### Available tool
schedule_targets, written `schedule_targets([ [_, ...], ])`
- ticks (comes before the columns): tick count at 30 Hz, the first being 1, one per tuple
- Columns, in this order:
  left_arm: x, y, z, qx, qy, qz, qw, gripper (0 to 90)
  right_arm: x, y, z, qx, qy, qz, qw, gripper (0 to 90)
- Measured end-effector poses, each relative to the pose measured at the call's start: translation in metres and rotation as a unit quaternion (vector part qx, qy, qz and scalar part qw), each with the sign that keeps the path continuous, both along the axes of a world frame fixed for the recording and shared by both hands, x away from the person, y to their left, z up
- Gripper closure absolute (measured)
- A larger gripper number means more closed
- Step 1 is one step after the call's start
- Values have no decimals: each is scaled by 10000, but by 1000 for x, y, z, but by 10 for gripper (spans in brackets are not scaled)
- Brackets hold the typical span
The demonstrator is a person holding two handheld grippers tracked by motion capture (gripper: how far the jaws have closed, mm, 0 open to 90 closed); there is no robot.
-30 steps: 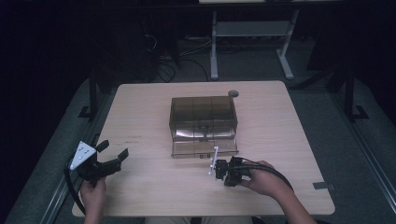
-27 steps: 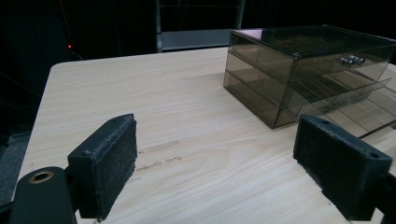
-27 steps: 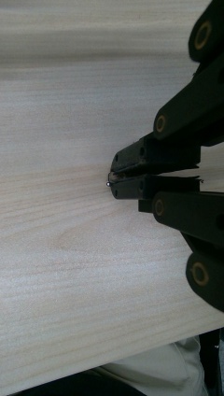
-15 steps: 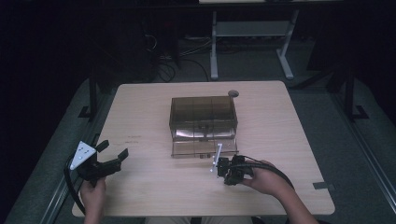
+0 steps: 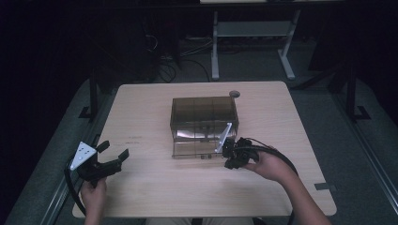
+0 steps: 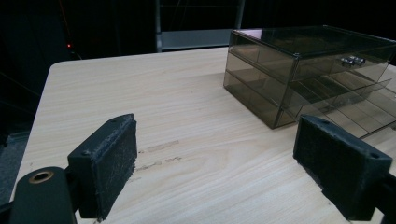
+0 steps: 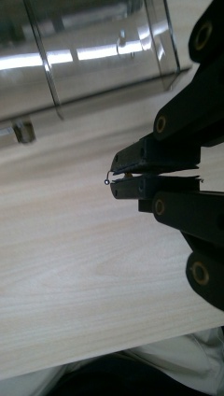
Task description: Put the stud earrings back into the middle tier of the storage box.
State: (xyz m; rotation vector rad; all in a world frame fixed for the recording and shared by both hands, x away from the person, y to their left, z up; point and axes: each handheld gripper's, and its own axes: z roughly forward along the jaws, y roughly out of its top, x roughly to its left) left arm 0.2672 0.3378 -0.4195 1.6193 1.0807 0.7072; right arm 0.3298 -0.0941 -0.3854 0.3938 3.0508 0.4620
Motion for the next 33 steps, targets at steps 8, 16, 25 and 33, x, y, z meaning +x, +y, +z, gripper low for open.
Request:
schedule_targets([
  [8, 1, 0, -1, 17, 8, -20, 10000, 130, 23, -5, 18, 283, -43, -182, 9994, 860],
  [16, 0, 1, 0, 17, -20, -54, 10000, 130, 48, -7, 26, 290, -14, -371, 9989, 859],
  [25, 0, -1, 0, 34, 0, -53, 10000, 130, 73, -4, 20, 262, 68, -501, 9984, 859],
  [33, 0, 0, -1, 41, -4, -55, 10000, 130, 90, 0, 11, 180, 124, -620, 9978, 859],
])
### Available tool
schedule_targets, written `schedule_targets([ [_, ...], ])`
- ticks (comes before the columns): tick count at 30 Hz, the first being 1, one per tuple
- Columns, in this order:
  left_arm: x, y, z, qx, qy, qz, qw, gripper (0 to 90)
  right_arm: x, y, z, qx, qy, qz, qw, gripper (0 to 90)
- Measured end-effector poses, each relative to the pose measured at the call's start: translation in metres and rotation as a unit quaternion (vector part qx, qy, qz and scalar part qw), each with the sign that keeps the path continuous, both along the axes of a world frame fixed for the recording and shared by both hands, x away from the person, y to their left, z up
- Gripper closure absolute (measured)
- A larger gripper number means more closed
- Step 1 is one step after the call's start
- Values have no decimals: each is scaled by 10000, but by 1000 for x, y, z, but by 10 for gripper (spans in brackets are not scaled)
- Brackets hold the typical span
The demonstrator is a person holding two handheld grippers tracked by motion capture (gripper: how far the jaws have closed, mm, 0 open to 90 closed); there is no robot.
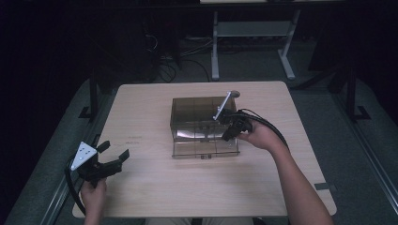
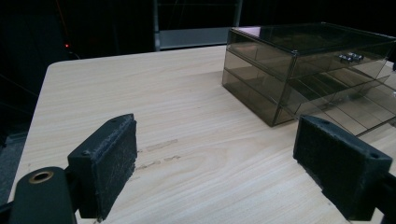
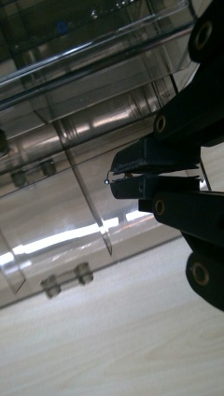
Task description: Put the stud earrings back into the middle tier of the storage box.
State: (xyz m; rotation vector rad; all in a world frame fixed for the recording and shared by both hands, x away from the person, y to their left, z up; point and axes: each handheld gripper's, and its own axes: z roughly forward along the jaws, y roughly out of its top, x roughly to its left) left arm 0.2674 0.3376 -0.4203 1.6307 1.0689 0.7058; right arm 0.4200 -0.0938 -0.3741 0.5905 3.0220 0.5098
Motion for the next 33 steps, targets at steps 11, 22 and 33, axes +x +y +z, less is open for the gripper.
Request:
schedule_targets([
  [11, 0, -1, 0, 50, 12, -18, 10000, 130, 9, 8, -15, -198, 87, -28, 9998, 858],
  [22, 0, 0, 0, 28, 5, -13, 10000, 130, 10, 11, -28, -330, 201, 0, 9993, 855],
  [33, -1, 1, 0, 34, 4, -5, 10000, 130, 8, 9, -29, -242, 186, -30, 9995, 851],
])
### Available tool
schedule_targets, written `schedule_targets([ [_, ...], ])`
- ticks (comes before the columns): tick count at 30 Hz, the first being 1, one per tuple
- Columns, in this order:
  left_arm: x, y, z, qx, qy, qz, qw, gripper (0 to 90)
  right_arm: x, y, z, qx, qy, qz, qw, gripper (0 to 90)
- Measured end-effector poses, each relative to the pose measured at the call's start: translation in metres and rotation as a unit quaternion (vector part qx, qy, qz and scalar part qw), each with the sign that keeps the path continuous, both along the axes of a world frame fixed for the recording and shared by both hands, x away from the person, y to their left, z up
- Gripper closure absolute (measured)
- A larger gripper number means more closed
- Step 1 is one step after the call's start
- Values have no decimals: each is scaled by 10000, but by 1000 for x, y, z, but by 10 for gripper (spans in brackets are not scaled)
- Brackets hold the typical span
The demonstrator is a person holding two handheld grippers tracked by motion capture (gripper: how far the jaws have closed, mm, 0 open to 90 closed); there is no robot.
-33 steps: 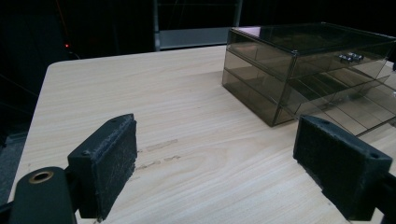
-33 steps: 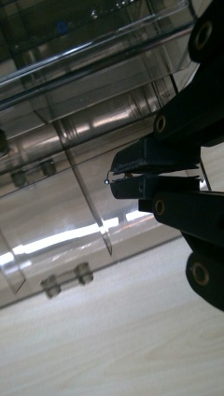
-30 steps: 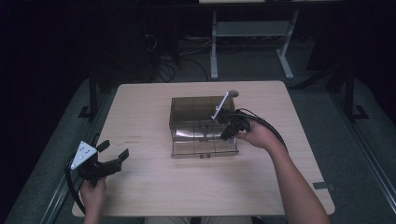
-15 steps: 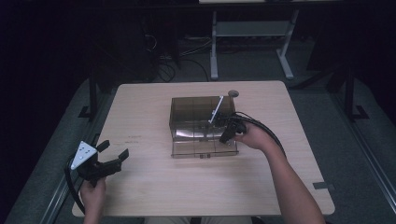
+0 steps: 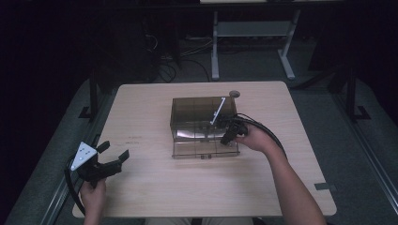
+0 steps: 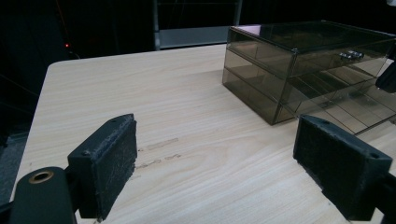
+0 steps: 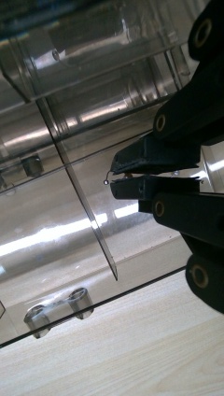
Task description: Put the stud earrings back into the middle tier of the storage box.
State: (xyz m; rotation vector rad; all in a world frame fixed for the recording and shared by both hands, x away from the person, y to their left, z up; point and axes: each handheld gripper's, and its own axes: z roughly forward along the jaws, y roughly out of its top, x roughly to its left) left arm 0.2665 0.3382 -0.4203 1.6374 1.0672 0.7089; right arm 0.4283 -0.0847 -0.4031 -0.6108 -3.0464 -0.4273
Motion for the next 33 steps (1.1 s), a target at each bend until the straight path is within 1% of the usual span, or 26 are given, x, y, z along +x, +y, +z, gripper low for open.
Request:
schedule_targets([
  [2, 0, 0, 0, -2, 5, 0, 10000, 130, 0, -2, 1, 79, 5, -7, 10000, 847],
  [7, 0, 1, 0, 4, 12, 2, 10000, 130, -1, -3, 3, 110, -16, -15, 9999, 814],
  [13, 0, 2, 0, -29, 17, 16, 10000, 130, -4, -6, 9, 270, -27, -35, 9996, 753],
  [14, 0, 2, -1, -33, 21, 9, 10000, 130, -6, -7, 11, 307, -30, -52, 9995, 734],
  [16, 0, 1, -1, -48, 34, -1, 10000, 130, -8, -9, 13, 364, -12, -75, 9993, 725],
  [18, 0, 0, 0, -57, 5, -11, 10000, 130, -10, -13, 15, 370, -30, -88, 9993, 705],
  [20, 0, -1, 0, -25, 6, -15, 10000, 130, -11, -14, 17, 391, -25, -90, 9992, 701],
  [21, 0, -1, 0, -7, 15, -24, 10000, 130, -13, -16, 20, 451, -41, -115, 9989, 686],
  [26, 0, -3, 0, -5, 31, -40, 10000, 130, -16, -23, 27, 569, -47, -156, 9982, 657],
  [33, 0, -2, 0, -7, 49, -42, 10000, 130, -21, -34, 33, 617, -29, -247, 9978, 627],
])
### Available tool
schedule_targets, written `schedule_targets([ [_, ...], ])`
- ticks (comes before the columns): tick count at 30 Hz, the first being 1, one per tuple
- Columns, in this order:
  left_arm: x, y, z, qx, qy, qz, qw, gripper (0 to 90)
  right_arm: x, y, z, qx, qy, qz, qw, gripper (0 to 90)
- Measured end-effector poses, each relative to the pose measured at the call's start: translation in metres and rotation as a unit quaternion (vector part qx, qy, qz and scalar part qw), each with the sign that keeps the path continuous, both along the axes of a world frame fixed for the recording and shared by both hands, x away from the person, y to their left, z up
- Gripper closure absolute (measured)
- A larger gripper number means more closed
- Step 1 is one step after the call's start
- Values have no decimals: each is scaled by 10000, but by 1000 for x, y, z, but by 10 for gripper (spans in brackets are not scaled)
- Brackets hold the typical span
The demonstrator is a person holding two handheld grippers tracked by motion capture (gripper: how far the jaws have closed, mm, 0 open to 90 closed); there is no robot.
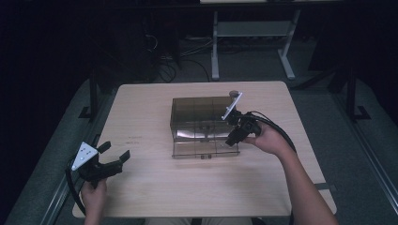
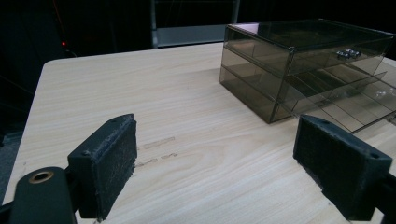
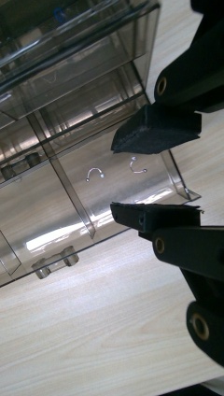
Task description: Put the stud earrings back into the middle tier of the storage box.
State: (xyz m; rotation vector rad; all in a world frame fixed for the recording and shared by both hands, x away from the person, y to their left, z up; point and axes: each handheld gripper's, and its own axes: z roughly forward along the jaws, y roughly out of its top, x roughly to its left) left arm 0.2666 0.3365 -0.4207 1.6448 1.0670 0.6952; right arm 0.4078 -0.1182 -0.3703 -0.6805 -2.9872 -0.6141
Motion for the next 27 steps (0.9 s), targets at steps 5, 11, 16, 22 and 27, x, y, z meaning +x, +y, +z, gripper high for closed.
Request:
schedule_targets([
  [5, 1, 1, -1, 0, 48, -21, 10000, 130, -5, -6, 2, 119, -62, -71, 9999, 598],
  [11, 2, 0, -1, 28, 50, -40, 10000, 130, -10, -15, -1, 180, -13, -166, 9997, 587],
  [16, 2, -2, -1, 64, 54, -60, 9999, 130, -13, -23, 0, 243, -3, -230, 9994, 578],
  [22, 3, -3, -1, 46, 71, -70, 9999, 130, -18, -31, 2, 288, -4, -282, 9992, 567],
  [27, 3, -3, -1, 52, 66, -74, 9999, 130, -21, -38, 3, 294, -6, -348, 9990, 556],
])
